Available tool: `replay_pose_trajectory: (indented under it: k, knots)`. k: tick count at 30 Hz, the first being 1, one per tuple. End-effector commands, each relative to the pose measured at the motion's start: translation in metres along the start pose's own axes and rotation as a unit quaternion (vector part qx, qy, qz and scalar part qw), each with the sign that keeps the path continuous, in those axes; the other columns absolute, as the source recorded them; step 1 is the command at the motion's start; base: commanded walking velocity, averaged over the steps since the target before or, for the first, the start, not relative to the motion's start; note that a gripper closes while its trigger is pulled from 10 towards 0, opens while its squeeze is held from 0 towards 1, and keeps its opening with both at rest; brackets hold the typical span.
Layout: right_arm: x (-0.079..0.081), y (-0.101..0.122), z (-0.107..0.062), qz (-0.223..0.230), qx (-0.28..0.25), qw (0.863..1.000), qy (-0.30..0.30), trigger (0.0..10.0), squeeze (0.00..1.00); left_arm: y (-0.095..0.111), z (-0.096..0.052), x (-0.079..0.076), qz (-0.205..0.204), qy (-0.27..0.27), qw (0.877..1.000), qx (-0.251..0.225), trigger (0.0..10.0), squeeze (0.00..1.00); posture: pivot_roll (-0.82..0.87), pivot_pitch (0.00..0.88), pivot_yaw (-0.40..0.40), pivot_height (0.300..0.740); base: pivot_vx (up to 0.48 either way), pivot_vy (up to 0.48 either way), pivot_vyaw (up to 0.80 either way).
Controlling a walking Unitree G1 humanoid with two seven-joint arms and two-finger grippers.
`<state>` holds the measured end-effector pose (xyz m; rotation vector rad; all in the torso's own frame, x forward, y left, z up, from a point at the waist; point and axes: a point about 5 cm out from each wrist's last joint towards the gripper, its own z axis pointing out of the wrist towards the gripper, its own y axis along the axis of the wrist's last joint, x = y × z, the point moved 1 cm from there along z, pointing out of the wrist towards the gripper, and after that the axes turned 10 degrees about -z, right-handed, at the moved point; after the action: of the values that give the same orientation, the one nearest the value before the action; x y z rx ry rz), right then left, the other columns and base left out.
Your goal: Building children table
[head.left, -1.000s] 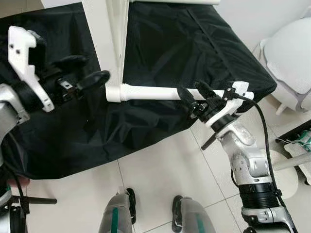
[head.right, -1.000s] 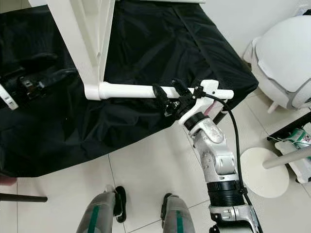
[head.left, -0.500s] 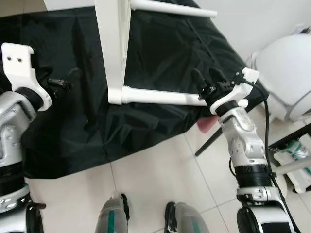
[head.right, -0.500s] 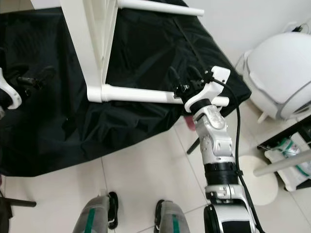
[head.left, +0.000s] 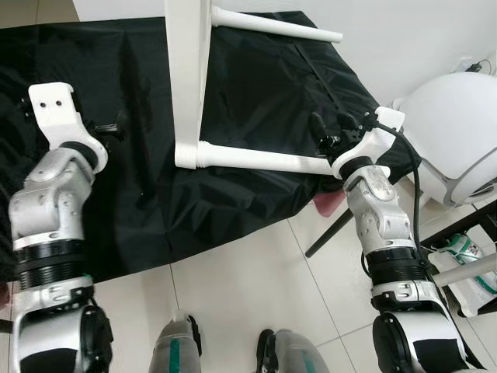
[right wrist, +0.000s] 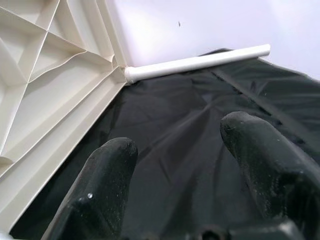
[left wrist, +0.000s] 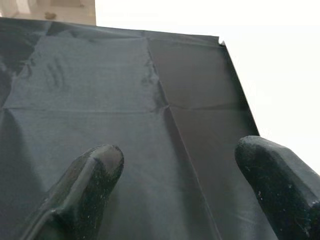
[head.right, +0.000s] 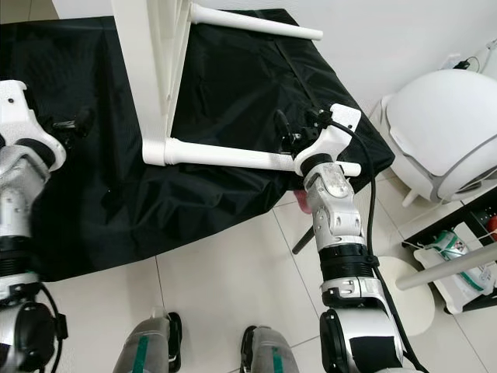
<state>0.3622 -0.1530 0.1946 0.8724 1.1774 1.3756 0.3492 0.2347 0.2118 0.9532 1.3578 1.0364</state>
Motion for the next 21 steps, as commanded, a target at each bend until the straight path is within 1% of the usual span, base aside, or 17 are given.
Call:
replay_pose_trajectory:
  k: [1,2,3,4,7,10,12,13,14,15,16,18,21]
  knots:
    - [0.000,-0.005,-0.002,-0.011,0.005,1.000,-0.002,10.0,0.00,-0.004,-0.001,0.005,0.007,0.027,1.000,-0.007,10.0,0.00,0.05,0.037,-0.038,0.740,0.000,0.000,0.00]
    - [0.002,-0.008,-0.004,-0.023,0.001,1.000,-0.004,10.0,0.00,-0.008,-0.002,0.009,0.001,0.035,0.999,-0.014,10.0,0.00,0.04,0.028,-0.032,0.740,0.000,0.000,0.00]
    - [0.004,-0.012,-0.008,-0.025,-0.002,1.000,-0.004,10.0,0.00,-0.012,-0.006,0.013,-0.003,0.046,0.999,-0.024,10.0,0.00,0.04,0.017,-0.027,0.740,0.000,0.000,0.00]
    - [0.004,-0.012,-0.008,-0.025,-0.002,1.000,-0.004,10.0,0.00,-0.012,-0.006,0.013,-0.003,0.046,0.999,-0.024,10.0,0.00,0.04,0.017,-0.027,0.740,0.000,0.000,0.00]
    - [0.007,-0.017,-0.013,-0.013,-0.008,1.000,-0.005,10.0,0.00,-0.020,-0.014,0.021,-0.008,0.067,0.997,-0.049,10.0,0.00,0.04,0.004,-0.023,0.740,0.000,0.000,0.00]
    - [0.014,-0.021,-0.016,-0.004,-0.012,1.000,0.006,10.0,0.00,-0.028,-0.021,0.023,-0.026,0.078,0.994,-0.068,10.0,0.00,0.04,0.000,-0.020,0.740,0.000,0.000,0.00]
    - [0.017,-0.025,-0.018,-0.005,-0.012,1.000,0.006,10.0,0.00,-0.038,-0.026,0.025,0.009,0.086,0.993,-0.077,10.0,0.00,0.05,0.000,-0.020,0.740,0.000,0.000,0.00]
    - [0.017,-0.026,-0.018,-0.005,-0.012,1.000,0.005,10.0,0.00,-0.040,-0.027,0.026,0.020,0.088,0.993,-0.079,10.0,0.00,0.05,0.000,-0.020,0.740,0.000,0.000,0.00]
    - [0.020,-0.027,-0.019,-0.009,-0.014,1.000,0.009,10.0,0.00,-0.045,-0.030,0.020,0.036,0.074,0.993,-0.079,10.0,0.00,0.05,0.000,-0.020,0.740,0.000,0.000,0.00]
    - [0.022,-0.027,-0.019,-0.013,-0.017,1.000,0.012,10.0,0.00,-0.047,-0.032,0.017,0.044,0.063,0.994,-0.081,10.0,0.00,0.05,0.000,-0.020,0.740,0.000,0.000,0.00]
    - [0.022,-0.027,-0.019,-0.013,-0.017,1.000,0.012,10.0,0.00,-0.047,-0.032,0.017,0.044,0.063,0.994,-0.081,10.0,0.00,0.05,0.000,-0.020,0.740,0.000,0.000,0.00]
    - [0.025,-0.027,-0.020,-0.016,-0.023,0.999,0.017,10.0,0.00,-0.053,-0.035,0.008,0.057,0.040,0.994,-0.079,10.0,0.00,0.06,0.000,-0.019,0.740,0.000,0.000,0.00]
    - [0.025,-0.028,-0.021,-0.014,-0.024,1.000,0.015,10.0,0.00,-0.057,-0.036,0.005,0.064,0.035,0.994,-0.075,10.0,0.00,0.06,0.000,-0.018,0.740,0.000,0.000,0.00]
